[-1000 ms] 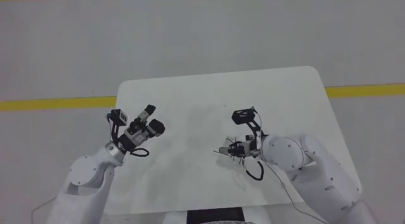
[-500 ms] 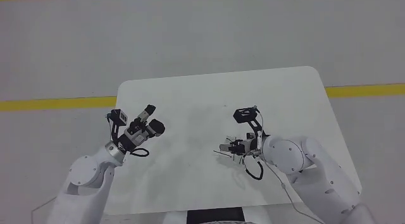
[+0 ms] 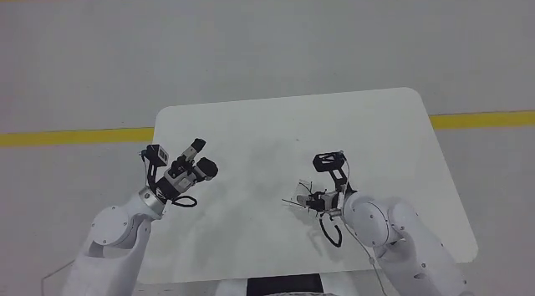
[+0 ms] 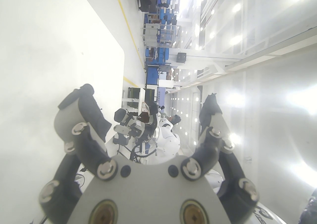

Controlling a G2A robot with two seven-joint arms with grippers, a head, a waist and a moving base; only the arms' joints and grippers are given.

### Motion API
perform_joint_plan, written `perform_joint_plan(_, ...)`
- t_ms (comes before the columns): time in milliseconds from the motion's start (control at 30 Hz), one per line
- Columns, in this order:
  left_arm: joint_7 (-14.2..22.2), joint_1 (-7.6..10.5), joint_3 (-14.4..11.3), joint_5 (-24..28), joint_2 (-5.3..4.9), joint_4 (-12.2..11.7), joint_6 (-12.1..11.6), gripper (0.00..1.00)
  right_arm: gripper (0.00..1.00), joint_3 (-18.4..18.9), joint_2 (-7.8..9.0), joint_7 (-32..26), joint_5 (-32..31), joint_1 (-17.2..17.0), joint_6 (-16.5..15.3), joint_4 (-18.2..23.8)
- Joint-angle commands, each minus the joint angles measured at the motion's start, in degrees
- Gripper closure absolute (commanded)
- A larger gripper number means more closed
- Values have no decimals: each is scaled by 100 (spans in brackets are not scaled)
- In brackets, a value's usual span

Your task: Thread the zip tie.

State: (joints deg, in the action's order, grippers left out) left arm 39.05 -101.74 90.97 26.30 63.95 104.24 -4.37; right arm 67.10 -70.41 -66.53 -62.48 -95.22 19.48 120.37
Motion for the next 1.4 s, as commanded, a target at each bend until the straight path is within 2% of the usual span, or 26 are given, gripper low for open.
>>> perform_joint_plan(0,0,0,0,0,0,0,0,0,0,57,-148,-58,-123,-84,0,21)
perform_joint_plan(100,0,0,0,0,0,0,0,0,0,69,-304,-121,-277,-133,0,46)
perform_joint_plan(467,0,0,0,0,0,0,0,0,0,69,-304,-121,-277,-133,0,46)
perform_joint_plan(733,0,0,0,0,0,0,0,0,0,-237,-360,14,-337,-161,0,-157)
perform_joint_plan(1000,0,0,0,0,0,0,0,0,0,-214,-624,50,-504,-180,0,-432)
perform_joint_plan(1167,0,0,0,0,0,0,0,0,0,-33,-829,17,-602,-217,0,-469)
perform_joint_plan(1367,0,0,0,0,0,0,0,0,0,-33,-829,17,-602,-217,0,-469)
